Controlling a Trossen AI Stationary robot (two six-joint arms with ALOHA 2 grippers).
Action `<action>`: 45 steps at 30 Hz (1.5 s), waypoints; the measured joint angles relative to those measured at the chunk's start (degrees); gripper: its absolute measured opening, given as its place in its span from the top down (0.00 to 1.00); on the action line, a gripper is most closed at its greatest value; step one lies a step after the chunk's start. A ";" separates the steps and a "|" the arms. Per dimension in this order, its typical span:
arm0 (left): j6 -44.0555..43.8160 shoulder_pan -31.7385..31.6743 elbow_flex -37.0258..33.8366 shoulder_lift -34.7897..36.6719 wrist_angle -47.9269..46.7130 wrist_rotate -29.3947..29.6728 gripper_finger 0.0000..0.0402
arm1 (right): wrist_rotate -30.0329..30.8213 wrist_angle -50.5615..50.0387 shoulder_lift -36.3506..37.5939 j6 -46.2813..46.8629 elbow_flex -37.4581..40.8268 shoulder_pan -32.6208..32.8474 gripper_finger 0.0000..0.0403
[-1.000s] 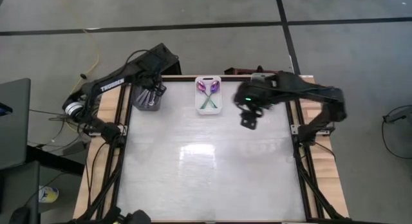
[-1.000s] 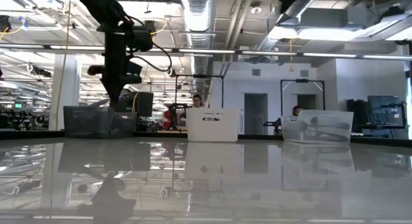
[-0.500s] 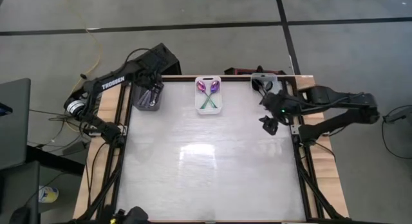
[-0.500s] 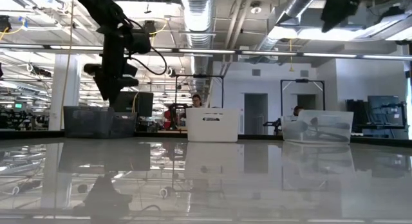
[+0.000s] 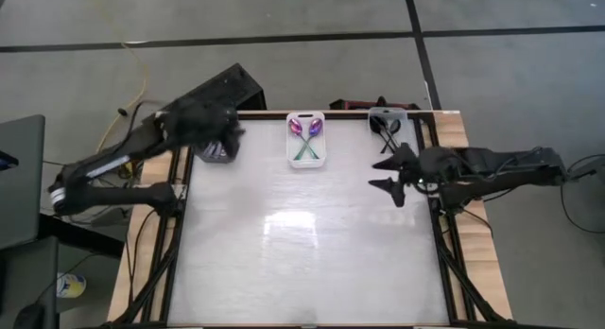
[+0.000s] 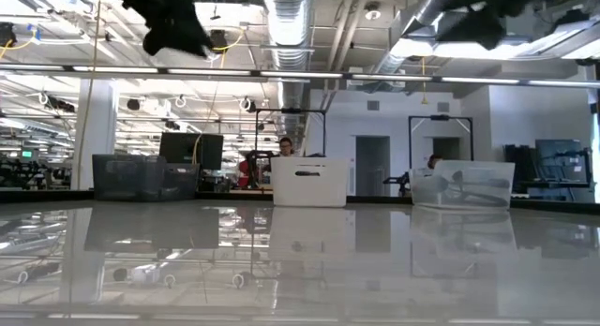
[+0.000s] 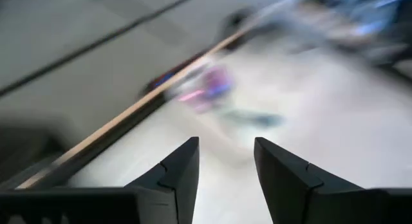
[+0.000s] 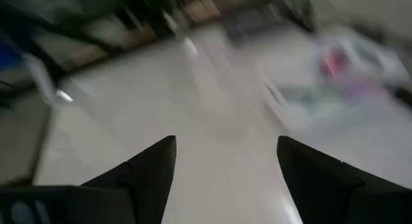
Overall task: Sort silverware by color (type)
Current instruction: Return to Home Position
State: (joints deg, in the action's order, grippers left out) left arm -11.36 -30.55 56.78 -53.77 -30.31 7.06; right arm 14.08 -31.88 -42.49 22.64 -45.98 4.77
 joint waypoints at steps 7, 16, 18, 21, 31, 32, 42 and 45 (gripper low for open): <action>-2.19 16.01 -23.54 18.37 30.97 -8.95 0.67 | -10.53 30.99 0.35 -14.78 9.94 -4.22 0.42; -6.93 23.33 -48.48 33.25 52.81 -3.36 0.67 | -14.27 38.88 9.63 -18.42 21.83 -8.18 0.95; -6.95 23.33 -50.80 35.01 52.74 -3.82 0.67 | -14.39 41.14 11.08 -16.99 25.84 -8.30 0.95; -7.34 23.33 -53.58 37.30 52.80 -5.03 0.67 | -14.35 43.40 13.60 -15.99 30.94 -8.30 0.96; -6.67 23.56 -56.13 42.17 50.58 -5.56 0.67 | -14.14 45.85 22.89 -14.56 41.33 -8.30 0.96; -6.38 23.55 -56.13 42.48 50.59 -5.63 0.67 | -14.07 45.74 23.82 -14.55 42.07 -8.30 0.96; -7.28 25.10 -56.20 47.32 48.49 -6.79 0.67 | -13.75 38.73 34.46 -15.11 44.75 -8.33 0.96; -7.14 26.15 -56.20 50.41 45.49 -5.81 0.67 | -12.59 35.13 37.59 -15.43 44.75 -8.35 0.96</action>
State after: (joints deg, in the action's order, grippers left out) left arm -18.50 -4.40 0.58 -3.36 15.18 1.25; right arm 1.48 3.24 -4.89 7.21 -1.23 -3.57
